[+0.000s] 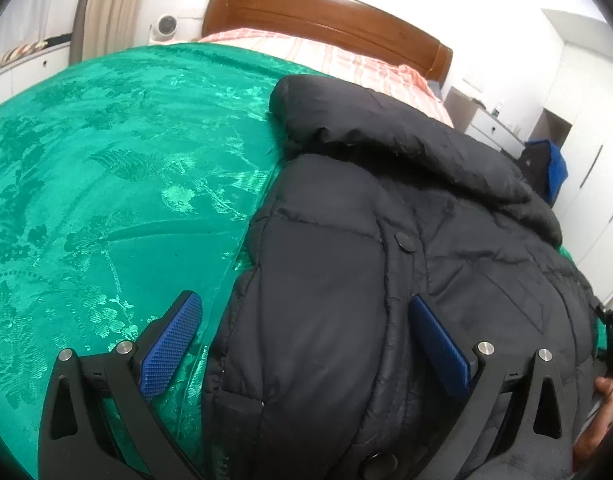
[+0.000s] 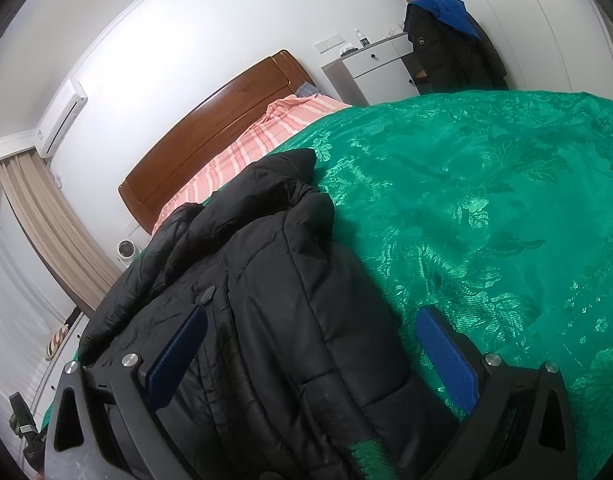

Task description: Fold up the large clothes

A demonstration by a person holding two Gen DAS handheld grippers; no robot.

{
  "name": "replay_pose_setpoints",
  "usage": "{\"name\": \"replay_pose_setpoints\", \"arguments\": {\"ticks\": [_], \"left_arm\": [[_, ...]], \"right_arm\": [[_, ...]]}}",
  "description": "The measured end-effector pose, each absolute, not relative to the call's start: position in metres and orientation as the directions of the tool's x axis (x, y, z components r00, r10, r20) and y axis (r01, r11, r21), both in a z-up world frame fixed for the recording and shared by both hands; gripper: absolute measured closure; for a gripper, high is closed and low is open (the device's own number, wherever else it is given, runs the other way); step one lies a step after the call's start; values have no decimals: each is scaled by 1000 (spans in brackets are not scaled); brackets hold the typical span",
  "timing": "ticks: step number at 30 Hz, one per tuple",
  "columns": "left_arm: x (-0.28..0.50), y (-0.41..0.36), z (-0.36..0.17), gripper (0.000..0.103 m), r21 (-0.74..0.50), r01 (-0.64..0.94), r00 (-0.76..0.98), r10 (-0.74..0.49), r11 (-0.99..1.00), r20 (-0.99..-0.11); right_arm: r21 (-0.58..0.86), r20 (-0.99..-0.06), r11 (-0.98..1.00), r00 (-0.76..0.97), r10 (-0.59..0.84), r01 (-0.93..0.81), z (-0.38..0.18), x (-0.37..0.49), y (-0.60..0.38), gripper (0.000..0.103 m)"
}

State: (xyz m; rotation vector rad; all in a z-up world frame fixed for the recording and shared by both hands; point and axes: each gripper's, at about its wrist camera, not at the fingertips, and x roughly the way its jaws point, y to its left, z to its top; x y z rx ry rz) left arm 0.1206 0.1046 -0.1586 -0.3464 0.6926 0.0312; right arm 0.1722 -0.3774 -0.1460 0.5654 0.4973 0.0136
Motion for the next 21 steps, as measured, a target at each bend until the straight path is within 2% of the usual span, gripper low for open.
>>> {"name": "replay_pose_setpoints", "arguments": {"ticks": [21], "left_arm": [[122, 103, -157, 0, -299, -148, 768, -81, 943, -636]], "right_arm": [[504, -482, 853, 864, 144, 138, -145, 180, -374, 0]]}}
